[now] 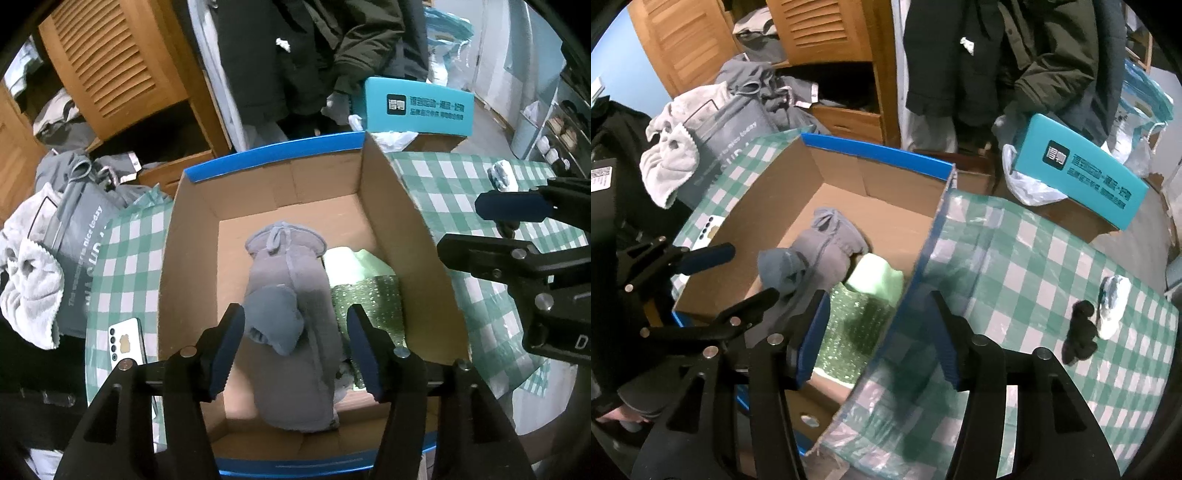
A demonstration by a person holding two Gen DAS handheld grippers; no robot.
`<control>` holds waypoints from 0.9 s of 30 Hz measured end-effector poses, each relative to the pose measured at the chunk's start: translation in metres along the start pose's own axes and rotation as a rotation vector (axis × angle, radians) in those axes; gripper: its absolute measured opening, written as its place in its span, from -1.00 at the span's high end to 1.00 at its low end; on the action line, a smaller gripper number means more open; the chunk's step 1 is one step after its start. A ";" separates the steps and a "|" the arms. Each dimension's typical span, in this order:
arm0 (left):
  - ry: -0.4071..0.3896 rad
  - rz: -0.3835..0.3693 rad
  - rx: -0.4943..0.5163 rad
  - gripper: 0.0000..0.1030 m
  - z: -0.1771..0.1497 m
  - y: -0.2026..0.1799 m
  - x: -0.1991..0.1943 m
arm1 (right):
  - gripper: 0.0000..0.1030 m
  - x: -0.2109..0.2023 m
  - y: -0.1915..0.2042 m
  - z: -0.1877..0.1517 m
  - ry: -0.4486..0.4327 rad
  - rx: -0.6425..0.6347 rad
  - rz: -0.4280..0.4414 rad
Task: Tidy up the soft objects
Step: 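Open both tools to drop the sock and scrubber into the box, then move both tools back toward the black sock and white socks on the table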
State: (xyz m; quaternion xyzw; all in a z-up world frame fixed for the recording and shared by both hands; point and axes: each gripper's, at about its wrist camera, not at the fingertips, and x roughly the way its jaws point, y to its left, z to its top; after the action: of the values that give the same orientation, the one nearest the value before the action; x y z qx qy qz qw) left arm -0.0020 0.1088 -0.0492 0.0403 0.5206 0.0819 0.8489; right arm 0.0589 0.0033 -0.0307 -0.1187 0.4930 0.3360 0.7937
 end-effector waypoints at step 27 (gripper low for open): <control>-0.016 -0.014 0.129 -0.43 0.016 -0.073 -0.006 | -0.15 -0.020 -0.071 -0.047 0.011 0.129 -0.102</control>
State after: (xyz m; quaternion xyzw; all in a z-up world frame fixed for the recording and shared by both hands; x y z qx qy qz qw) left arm 0.0165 0.0361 -0.0479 0.0919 0.5181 0.0418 0.8493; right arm 0.0663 -0.0822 -0.0460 -0.0942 0.5113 0.2622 0.8130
